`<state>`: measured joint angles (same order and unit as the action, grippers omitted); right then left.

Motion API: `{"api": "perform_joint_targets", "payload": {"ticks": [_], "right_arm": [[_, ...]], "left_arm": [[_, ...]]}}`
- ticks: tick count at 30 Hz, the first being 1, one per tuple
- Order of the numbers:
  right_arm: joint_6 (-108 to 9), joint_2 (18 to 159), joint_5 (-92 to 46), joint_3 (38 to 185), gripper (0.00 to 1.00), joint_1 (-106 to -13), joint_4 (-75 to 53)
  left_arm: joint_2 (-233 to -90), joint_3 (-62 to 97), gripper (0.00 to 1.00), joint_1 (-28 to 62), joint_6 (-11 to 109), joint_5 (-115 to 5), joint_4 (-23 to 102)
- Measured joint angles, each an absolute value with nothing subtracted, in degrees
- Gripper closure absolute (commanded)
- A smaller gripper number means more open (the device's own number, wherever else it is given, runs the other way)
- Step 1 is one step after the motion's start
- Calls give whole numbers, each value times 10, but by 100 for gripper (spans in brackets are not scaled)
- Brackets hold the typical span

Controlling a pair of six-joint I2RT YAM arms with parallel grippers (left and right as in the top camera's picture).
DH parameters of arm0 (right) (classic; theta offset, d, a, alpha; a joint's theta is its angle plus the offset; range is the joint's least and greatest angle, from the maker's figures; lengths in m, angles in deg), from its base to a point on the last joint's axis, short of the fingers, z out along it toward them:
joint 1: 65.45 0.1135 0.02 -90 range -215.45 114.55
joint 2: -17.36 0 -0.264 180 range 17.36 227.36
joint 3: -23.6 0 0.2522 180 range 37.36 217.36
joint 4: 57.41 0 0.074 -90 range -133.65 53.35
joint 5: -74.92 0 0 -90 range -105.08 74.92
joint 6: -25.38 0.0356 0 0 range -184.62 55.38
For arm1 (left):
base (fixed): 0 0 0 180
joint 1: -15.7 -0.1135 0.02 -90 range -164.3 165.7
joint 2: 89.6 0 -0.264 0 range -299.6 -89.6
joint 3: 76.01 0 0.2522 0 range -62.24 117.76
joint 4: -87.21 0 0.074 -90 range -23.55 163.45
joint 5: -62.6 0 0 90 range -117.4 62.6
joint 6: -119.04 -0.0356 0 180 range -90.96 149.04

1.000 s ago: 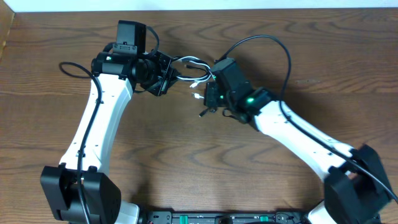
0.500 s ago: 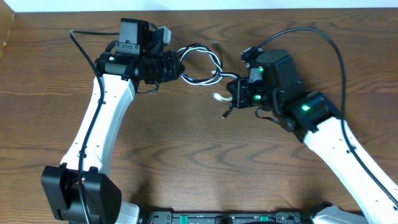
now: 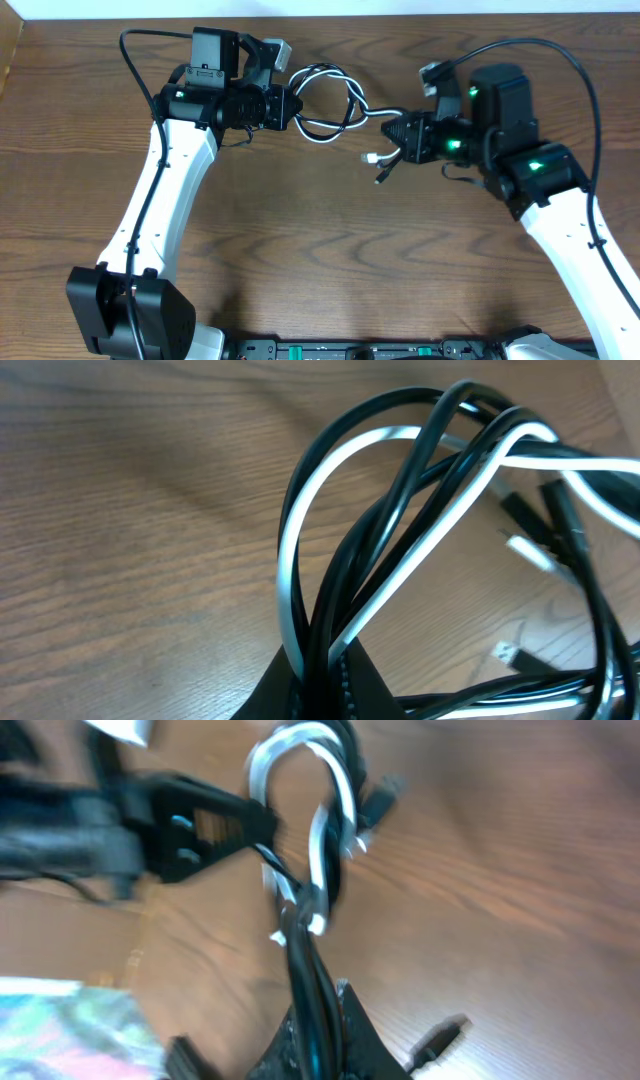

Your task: Untangle cables

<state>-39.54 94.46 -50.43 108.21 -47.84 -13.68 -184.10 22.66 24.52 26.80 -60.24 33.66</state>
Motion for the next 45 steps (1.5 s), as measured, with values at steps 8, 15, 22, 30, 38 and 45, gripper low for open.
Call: {"api": "perform_joint_targets", "payload": {"ticks": [8, 15, 22, 30, 38, 45], "right_arm": [[-363, 942, -631, 1080, 99, -546, -234], [-364, 942, -587, 1080, 99, -599, -144], [-386, 942, -507, 1080, 99, -609, -87], [-402, 942, -425, 1080, 99, -613, -68], [-410, 978, -392, 1080, 62, -617, -69], [-442, 989, -430, 1080, 32, -623, -108]], "left_arm": [[-1841, 227, 92, 244, 236, -557, 335], [-1840, 227, 93, 246, 169, -565, 337], [-1841, 227, 93, 246, 116, -659, 334], [-1841, 227, 93, 242, 64, -796, 311], [-1841, 227, 93, 238, 79, -881, 302], [-1841, 227, 93, 234, 157, -890, 300]]}}
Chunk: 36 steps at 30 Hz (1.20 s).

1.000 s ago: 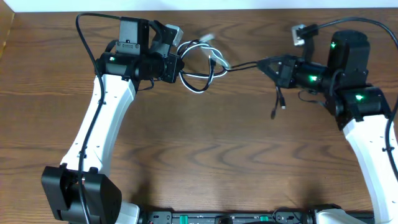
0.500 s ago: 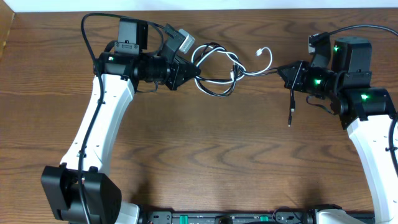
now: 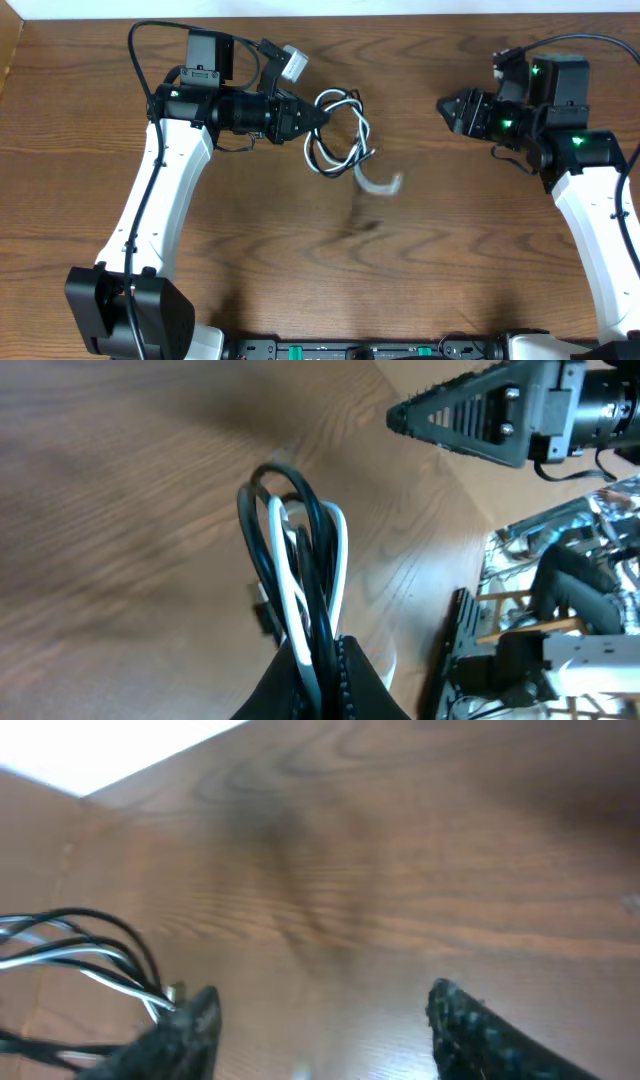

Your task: Untangle cables

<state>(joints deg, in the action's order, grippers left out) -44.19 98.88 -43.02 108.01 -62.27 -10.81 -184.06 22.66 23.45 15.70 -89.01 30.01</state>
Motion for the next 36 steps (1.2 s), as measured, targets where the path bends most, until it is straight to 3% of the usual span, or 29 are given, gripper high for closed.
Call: {"api": "perform_joint_targets", "payload": {"ticks": [7, 10, 11, 29, 36], "right_arm": [[-421, 989, -520, 1080, 39, -616, -161], [-387, 989, -534, 1080, 55, -589, -183], [-370, 989, -537, 1080, 55, -576, -194], [-113, 1062, -510, 1081, 48, -415, -373], [-78, 1075, -502, 1081, 57, -398, -401]], "left_arm": [[-1841, 227, 93, 234, 181, -891, 302], [-1841, 227, 93, 234, 185, -891, 302], [-1841, 227, 93, 234, 186, -891, 302], [-1841, 227, 93, 234, 268, -887, 335], [-1841, 227, 93, 234, 295, -887, 337]]}}
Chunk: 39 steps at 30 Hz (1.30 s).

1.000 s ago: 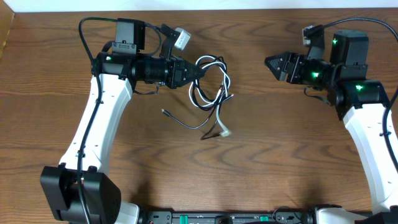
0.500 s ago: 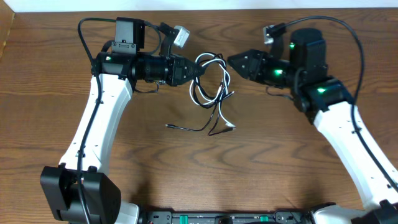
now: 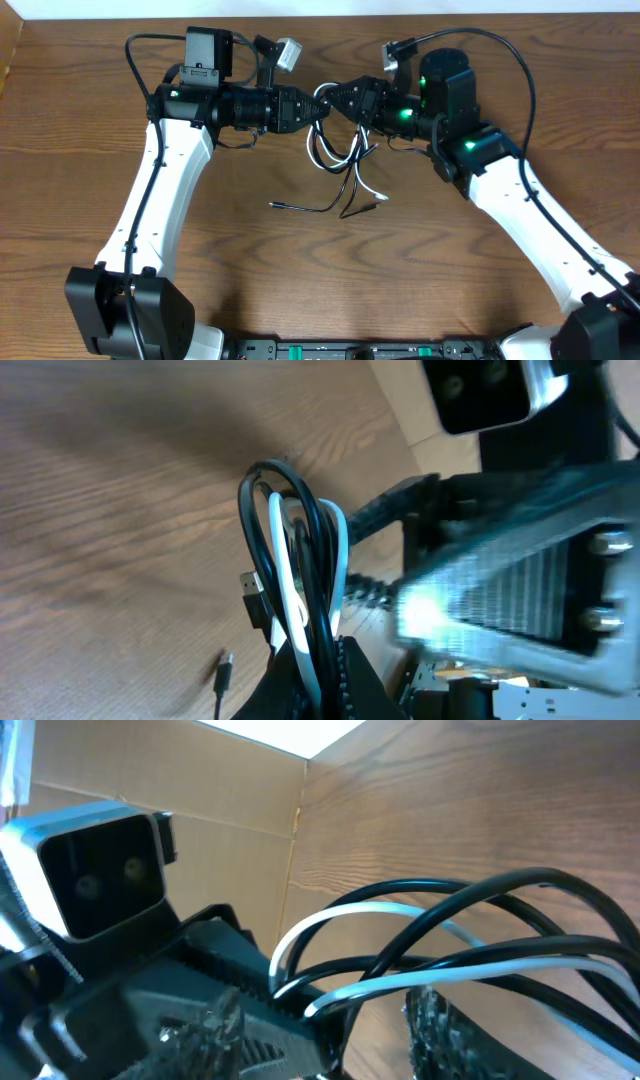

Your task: Untangle cables

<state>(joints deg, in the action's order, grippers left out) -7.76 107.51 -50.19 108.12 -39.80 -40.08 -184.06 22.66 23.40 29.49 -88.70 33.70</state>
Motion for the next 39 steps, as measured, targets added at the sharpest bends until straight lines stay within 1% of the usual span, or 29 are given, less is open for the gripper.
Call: {"api": "perform_joint_targets", "payload": {"ticks": [3, 7, 9, 10, 12, 15, 17, 19, 20, 26, 36, 37, 39], "right_arm": [[-68, 1097, -502, 1081, 64, -396, -411], [-59, 1114, -500, 1081, 70, -394, -430], [-55, 1117, -498, 1081, 76, -391, -437], [-52, 1117, -497, 1081, 80, -390, -438], [-50, 1118, -495, 1082, 82, -389, -443], [-46, 1121, -496, 1083, 83, -387, -452], [-45, 1123, -492, 1083, 87, -384, -458], [-42, 1124, -485, 1083, 94, -381, -461], [-40, 1124, -482, 1083, 99, -380, -460], [-47, 1124, -463, 1090, 99, -377, -440], [-113, 1124, -459, 1096, 99, -383, -413], [-123, 1123, -460, 1096, 99, -386, -408], [-142, 1125, -462, 1096, 99, -389, -391]], "left_arm": [[-1841, 227, 92, 234, 306, -883, 336], [-1843, 226, 93, 230, 316, -873, 335], [-1843, 226, 93, 229, 320, -870, 335], [-1843, 226, 92, 229, 321, -869, 335], [-1843, 226, 93, 229, 323, -868, 334], [-1844, 226, 92, 229, 323, -866, 335], [-1844, 226, 93, 229, 323, -863, 335], [-1844, 226, 92, 229, 323, -859, 335], [-1844, 226, 93, 229, 323, -858, 335], [-1849, 225, 92, 235, 323, -851, 345], [-1851, 223, 91, 242, 323, -840, 350], [-1851, 223, 85, 242, 323, -838, 351], [-1851, 223, 83, 244, 323, -840, 359]]}}
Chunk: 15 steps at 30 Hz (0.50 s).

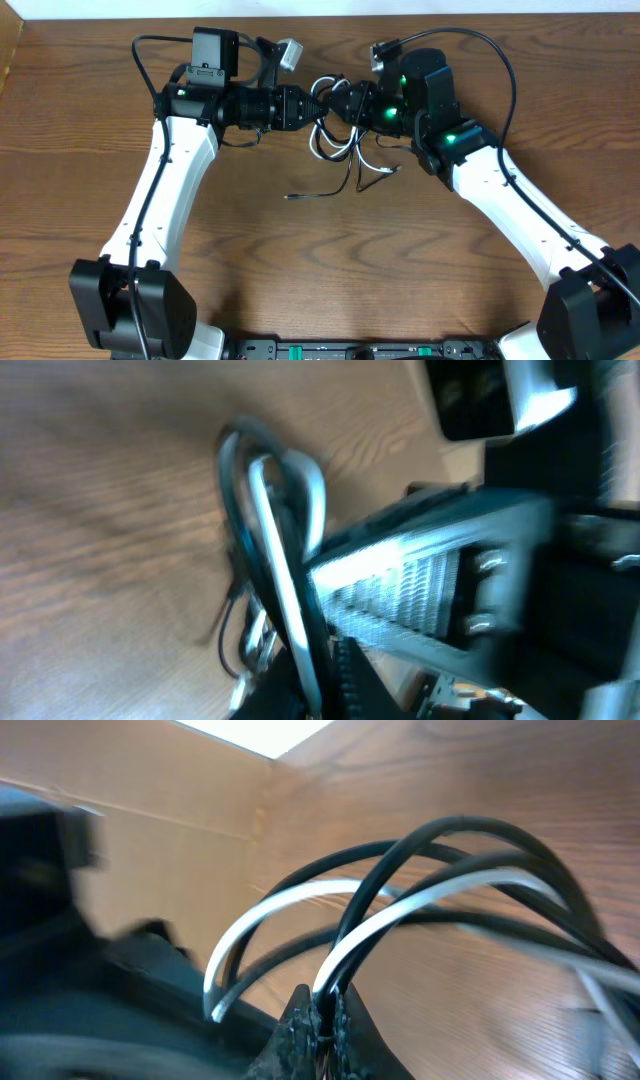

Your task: Untangle cables

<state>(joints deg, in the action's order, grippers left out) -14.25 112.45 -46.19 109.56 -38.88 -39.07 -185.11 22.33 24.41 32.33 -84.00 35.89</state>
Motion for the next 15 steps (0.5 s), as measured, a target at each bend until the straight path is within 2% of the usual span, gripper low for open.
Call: {"api": "perform_joint_targets", "payload": {"ticks": [10, 11, 15], "right_arm": [[-224, 1135, -482, 1092, 99, -398, -375], [-228, 1135, -484, 1092, 99, -398, -375], [-233, 1135, -488, 1092, 99, -398, -376]], "left_arm": [[-1851, 223, 83, 245, 325, -841, 391], [-1851, 223, 78, 245, 325, -841, 391], [-1851, 223, 75, 248, 327, -841, 392]]}}
